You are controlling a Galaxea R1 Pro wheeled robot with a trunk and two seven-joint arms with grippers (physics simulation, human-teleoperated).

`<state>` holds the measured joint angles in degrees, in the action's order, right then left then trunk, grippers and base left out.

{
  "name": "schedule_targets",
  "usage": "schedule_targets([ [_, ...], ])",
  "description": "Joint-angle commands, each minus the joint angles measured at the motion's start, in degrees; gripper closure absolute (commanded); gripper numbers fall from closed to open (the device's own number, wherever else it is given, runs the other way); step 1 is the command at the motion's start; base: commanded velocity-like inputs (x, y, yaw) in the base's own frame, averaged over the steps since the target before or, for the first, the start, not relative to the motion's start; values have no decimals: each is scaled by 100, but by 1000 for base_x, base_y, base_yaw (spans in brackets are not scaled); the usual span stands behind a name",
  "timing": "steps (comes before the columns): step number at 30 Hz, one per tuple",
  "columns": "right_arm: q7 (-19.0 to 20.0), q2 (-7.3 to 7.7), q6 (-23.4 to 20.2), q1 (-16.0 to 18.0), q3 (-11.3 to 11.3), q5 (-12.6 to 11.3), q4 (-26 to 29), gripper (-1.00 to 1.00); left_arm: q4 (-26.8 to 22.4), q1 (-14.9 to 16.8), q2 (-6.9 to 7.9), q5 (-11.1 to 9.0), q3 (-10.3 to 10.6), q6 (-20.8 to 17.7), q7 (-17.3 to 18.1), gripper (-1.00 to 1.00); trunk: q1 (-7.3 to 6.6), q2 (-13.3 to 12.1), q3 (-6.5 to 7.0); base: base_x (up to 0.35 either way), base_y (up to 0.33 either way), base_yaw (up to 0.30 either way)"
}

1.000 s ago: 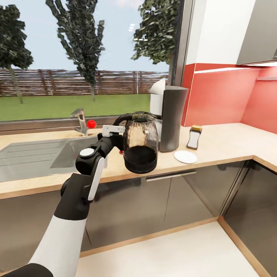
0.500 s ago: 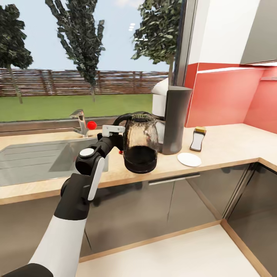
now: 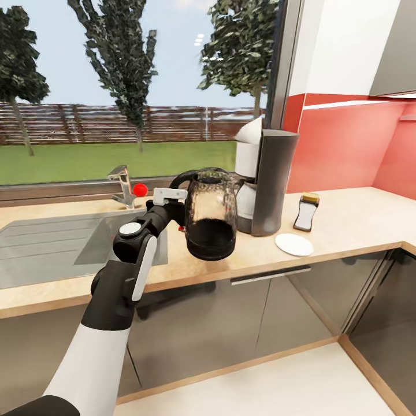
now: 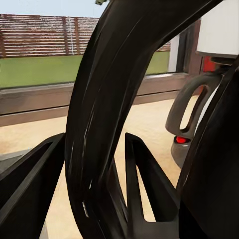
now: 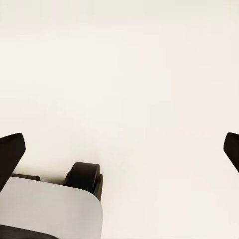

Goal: Set up a coffee station on the kitchen countertop: keep the coffee maker on the countertop, move the bottle of coffee from the kitchen shelf to the counter next to the coffee maker, place a paper coffee filter on top of the coffee maker, put the saucer next to the coffee maker with the coffee cup on the saucer, and place the electric kettle next to the coffee maker.

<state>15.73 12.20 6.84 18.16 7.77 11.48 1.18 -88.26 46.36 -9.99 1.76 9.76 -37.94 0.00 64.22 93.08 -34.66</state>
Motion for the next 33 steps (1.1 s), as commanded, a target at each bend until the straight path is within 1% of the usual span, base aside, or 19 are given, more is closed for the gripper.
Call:
schedule_targets([
  [1, 18, 2, 20, 4, 49, 57, -4, -100, -7, 5, -1, 18, 1, -29, 0, 100, 0, 3, -6, 33, 23, 0],
  [9, 18, 2, 20, 4, 49, 57, -4, -100, -7, 3, -1, 18, 0, -29, 0, 100, 0, 3, -9, 36, 5, 0],
  [18, 18, 2, 20, 4, 49, 57, -4, -100, -7, 5, -1, 18, -1, -29, 0, 100, 0, 3, -76, 1, 0, 0],
  [25, 26, 2, 20, 4, 49, 57, -4, -100, -7, 2, -1, 18, 0, -29, 0, 100, 0, 3, -79, 0, 0, 0],
  [27, 26, 2, 20, 4, 49, 57, -4, -100, -7, 4, -1, 18, 0, -29, 0, 100, 44, 83, -115, 0, 0, 0],
  [31, 26, 2, 20, 4, 49, 57, -6, -100, -7, 5, -1, 18, 0, -29, 0, 100, 44, 83, -116, 0, 0, 0],
  [33, 25, 2, 20, 4, 49, 57, -5, -100, -7, 5, -1, 18, 0, -29, 0, 100, 88, 163, -151, 0, 0, 0],
])
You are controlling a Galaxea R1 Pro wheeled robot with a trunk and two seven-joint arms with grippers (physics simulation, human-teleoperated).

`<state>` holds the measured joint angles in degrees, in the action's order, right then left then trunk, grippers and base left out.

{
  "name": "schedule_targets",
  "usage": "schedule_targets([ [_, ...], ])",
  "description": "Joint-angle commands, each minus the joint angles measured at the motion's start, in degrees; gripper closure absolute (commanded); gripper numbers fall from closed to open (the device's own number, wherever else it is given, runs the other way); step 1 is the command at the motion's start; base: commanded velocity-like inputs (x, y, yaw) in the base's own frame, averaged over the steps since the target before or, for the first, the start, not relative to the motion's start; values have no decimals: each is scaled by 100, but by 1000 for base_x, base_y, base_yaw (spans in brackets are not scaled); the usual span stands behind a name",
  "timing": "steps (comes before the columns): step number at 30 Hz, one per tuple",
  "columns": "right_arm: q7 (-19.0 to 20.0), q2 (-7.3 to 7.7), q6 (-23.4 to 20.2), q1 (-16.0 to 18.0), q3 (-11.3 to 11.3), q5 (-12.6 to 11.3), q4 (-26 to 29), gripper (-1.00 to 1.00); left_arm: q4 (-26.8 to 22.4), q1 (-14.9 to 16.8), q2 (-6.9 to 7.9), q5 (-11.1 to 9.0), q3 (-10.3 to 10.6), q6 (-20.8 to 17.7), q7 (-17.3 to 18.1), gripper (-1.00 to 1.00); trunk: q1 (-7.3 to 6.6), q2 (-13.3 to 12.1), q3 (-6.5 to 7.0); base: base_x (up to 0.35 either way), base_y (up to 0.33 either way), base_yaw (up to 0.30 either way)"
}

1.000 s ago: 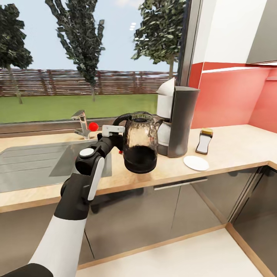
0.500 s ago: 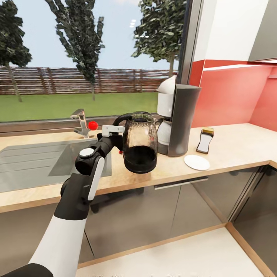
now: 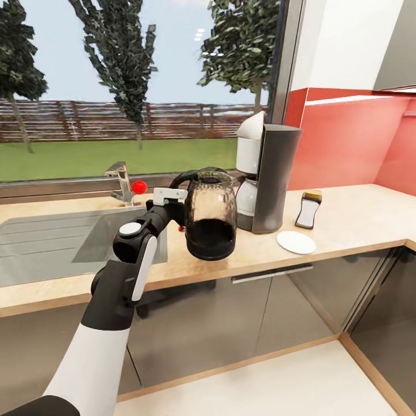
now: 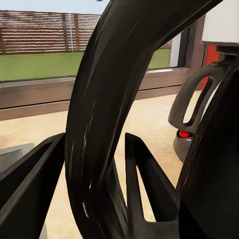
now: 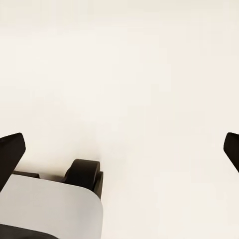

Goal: Set up a coffee station on the kitchen countertop: keep the coffee maker on the countertop, move the bottle of coffee from the kitchen shelf to the counter next to the coffee maker, place a paper coffee filter on top of the coffee maker, put the saucer next to the coffee maker with the coffee cup on the saucer, and place the electric kettle next to the coffee maker.

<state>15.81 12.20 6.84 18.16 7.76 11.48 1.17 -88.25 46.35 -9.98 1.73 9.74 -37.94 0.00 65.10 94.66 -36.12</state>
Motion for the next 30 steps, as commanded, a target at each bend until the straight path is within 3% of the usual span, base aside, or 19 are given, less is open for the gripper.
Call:
schedule_targets([
  [1, 17, 2, 19, 3, 50, 56, -3, -100, -8, 5, -1, 20, 2, -29, 0, 100, 0, 5, -6, 0, 0, 0],
  [14, 16, 2, 19, 3, 50, 56, -3, -100, -8, 5, -1, 20, 2, -29, 0, 100, 198, 366, -167, 0, 0, 0],
  [30, 17, 2, 19, 3, 50, 56, -3, -100, -8, 3, -1, 20, -6, -29, 0, 100, 198, 366, -167, 40, 0, 0],
])
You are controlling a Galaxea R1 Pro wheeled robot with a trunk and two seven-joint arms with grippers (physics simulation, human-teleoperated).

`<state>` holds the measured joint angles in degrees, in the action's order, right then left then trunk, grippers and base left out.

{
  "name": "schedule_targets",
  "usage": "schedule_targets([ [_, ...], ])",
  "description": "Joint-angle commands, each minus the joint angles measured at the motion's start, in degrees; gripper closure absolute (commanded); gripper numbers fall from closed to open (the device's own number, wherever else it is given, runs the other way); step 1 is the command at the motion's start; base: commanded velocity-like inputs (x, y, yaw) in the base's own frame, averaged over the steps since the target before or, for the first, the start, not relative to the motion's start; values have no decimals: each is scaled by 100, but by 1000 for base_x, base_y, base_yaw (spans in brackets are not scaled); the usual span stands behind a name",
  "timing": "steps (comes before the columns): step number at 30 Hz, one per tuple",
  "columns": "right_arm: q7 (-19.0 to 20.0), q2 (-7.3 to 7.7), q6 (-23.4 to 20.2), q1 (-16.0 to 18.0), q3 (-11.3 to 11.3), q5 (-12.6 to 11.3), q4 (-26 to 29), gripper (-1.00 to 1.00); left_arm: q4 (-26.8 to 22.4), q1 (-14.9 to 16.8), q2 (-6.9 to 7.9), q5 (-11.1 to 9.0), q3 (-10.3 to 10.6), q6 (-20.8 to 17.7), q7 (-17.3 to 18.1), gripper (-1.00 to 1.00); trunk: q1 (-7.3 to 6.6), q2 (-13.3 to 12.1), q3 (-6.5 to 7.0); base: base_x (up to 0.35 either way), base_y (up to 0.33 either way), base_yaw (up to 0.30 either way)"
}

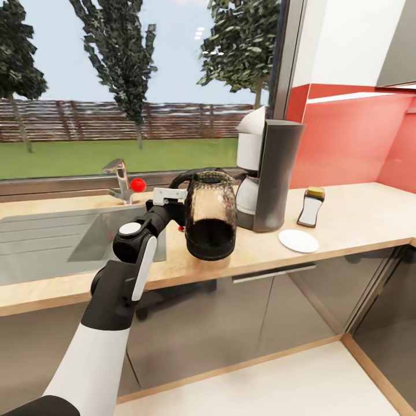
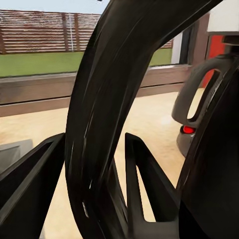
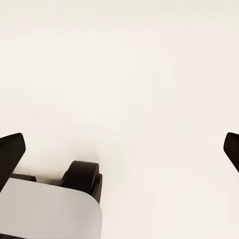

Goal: Set up a coffee station on the kitchen countertop: keep the coffee maker on the countertop, move the bottle of coffee from the kitchen shelf to the counter next to the coffee maker, place a paper coffee filter on top of the coffee maker, put the saucer next to the coffee maker with the coffee cup on the saucer, and place the electric kettle next to the coffee maker.

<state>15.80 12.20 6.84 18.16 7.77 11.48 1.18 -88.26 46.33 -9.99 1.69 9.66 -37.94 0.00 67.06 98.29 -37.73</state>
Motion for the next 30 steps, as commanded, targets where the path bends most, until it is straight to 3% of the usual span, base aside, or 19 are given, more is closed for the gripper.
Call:
schedule_targets([
  [1, 16, 2, 19, 3, 49, 57, -5, -100, -7, 6, -1, 24, 1, -29, 0, 100, 1, 3, -5, 187, 0, 0],
  [18, 19, 2, 19, 3, 49, 57, -9, -100, -7, 7, -1, 24, 8, -29, 0, 100, 1, 3, -5, 83, 0, 0],
  [30, 18, 2, 19, 3, 48, 57, -9, -100, -7, 7, -1, 24, 9, -29, 0, 100, 199, 364, -167, 0, 0, 0],
])
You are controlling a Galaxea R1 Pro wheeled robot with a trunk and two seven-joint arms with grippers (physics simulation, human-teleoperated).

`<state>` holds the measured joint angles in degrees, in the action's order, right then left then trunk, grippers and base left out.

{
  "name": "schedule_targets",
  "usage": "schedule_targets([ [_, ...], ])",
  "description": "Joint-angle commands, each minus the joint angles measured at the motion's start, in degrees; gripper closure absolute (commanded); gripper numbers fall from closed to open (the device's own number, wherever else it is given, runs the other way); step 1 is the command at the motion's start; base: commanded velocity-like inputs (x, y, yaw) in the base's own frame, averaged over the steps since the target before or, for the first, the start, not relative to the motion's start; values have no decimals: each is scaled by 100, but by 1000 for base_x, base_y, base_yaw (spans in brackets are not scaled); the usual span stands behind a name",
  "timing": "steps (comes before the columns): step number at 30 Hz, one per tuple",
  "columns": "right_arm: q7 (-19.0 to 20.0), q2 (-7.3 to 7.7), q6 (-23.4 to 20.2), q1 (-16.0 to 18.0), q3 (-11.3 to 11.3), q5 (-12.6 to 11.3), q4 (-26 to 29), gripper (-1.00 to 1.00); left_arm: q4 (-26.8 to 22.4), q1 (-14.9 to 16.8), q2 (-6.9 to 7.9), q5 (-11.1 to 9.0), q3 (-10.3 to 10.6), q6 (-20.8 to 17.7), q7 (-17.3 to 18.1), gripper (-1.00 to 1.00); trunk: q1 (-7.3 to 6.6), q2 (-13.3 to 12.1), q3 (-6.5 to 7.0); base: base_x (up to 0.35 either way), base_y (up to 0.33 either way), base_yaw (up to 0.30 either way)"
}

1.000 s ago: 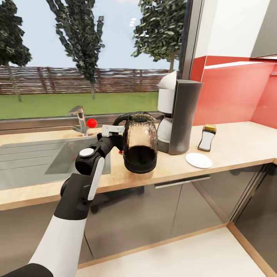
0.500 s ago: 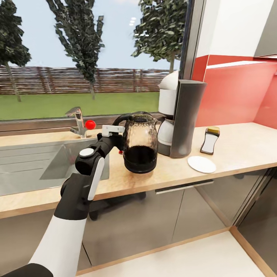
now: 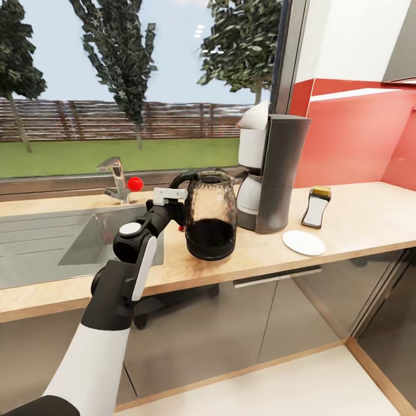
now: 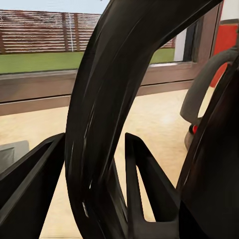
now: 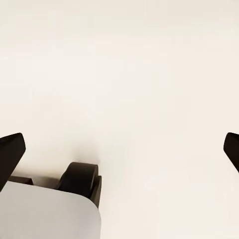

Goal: Set up a coffee station on the kitchen countertop: keep the coffee maker on the countertop, move the bottle of coffee from the kitchen shelf to the counter next to the coffee maker, place a paper coffee filter on top of the coffee maker, put the saucer next to the coffee maker with the coffee cup on the saucer, and place the electric kettle next to the coffee maker.

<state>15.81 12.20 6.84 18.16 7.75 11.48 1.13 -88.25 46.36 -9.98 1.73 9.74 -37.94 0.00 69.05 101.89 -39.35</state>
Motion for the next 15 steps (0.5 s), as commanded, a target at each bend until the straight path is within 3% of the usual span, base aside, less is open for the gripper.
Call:
schedule_targets([
  [1, 16, 2, 19, 3, 50, 56, -4, -100, -8, 4, -1, 21, 2, -29, 0, 100, 0, 4, -6, 0, 0, 0],
  [15, 18, 2, 19, 3, 51, 56, -7, -100, -8, 4, -1, 21, 2, -29, 0, 100, 154, 285, -131, 0, 0, 0],
])
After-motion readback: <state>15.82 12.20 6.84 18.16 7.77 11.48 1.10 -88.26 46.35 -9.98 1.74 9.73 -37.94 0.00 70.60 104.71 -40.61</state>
